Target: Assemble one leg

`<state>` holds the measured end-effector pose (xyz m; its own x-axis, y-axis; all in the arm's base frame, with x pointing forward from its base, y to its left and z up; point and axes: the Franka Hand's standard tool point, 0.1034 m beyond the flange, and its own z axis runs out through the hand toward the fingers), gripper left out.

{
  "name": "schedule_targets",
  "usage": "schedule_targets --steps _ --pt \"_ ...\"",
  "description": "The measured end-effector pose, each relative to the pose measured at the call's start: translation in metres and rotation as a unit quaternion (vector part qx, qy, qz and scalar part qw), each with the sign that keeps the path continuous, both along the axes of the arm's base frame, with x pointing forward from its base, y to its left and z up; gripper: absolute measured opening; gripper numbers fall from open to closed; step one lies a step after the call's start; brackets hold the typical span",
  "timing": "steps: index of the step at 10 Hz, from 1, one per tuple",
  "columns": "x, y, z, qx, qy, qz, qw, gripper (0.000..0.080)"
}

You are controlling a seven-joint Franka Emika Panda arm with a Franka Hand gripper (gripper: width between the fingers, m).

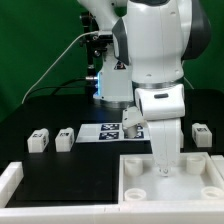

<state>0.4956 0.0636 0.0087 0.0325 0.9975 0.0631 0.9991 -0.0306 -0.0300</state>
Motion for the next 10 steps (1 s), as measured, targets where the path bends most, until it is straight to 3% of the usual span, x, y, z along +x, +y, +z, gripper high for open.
schedule_targets --steps 7,8,10 --pt "0.000 -0.001 0.001 0.000 0.000 -0.002 1.000 0.0648" --pt "0.003 -0.001 0.010 -0.002 -0.005 -0.026 1.000 0.0648" --pt "-0.009 0.005 0.022 -0.007 -0.004 -0.072 0.997 0.0648"
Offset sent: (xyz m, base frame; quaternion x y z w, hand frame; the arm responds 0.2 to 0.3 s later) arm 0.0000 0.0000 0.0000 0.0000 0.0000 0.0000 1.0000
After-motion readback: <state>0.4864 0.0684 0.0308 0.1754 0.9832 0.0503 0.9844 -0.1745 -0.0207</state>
